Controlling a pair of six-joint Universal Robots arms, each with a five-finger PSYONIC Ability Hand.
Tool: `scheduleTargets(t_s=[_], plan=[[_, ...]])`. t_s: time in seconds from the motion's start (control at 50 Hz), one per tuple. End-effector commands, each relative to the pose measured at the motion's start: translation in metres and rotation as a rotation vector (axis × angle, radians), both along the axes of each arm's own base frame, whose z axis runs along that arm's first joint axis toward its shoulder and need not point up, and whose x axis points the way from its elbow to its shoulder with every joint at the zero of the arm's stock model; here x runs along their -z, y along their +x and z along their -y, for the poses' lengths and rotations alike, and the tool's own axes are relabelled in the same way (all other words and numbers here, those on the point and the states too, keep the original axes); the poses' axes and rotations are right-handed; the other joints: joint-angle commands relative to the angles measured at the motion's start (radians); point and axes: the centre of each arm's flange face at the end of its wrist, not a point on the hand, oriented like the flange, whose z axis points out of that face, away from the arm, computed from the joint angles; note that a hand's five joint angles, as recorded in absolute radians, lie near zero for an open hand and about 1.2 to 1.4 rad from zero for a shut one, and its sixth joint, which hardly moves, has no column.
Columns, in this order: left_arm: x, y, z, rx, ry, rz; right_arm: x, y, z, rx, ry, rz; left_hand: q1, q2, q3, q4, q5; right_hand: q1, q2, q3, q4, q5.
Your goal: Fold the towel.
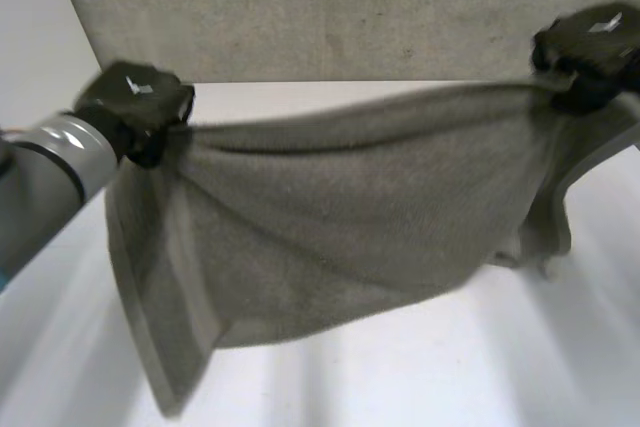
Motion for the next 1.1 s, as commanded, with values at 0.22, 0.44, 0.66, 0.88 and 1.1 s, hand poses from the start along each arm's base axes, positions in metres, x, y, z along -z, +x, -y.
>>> scheduleTargets(t_s=[0.22,0.44,0.66,0.88,1.1], plan=[[-0.022,-0.019,0.112,-0.041,-0.608,-0.135,-0.007,0.042,0.093,0.157,-0.584,0.095,0.221,0.177,0.178,0.178,0.186,0.327,0.219,0.208,0.200,0.297],[-0.064,-0.007,0.103,-0.034,-0.760,-0.326,-0.056,0.035,0.066,0.136,-0.726,0.261,0.221,0.177,0.178,0.178,0.186,0.327,0.219,0.208,0.200,0.297],[0.033,-0.001,0.085,-0.044,-0.447,-0.224,0.070,0.040,0.046,0.046,-0.233,0.112,0.221,0.177,0.178,0.178,0.186,0.327,0.219,0.208,0.200,0.297],[0.133,0.012,0.033,-0.043,-0.102,0.006,0.177,0.031,0.009,0.032,0.093,-0.043,0.221,0.177,0.178,0.178,0.186,0.327,0.219,0.208,0.200,0.297],[0.153,0.016,0.003,-0.015,0.093,0.117,0.196,0.011,-0.002,0.040,0.255,-0.046,0.221,0.177,0.178,0.178,0.186,0.014,-0.094,-0.105,-0.113,-0.016]])
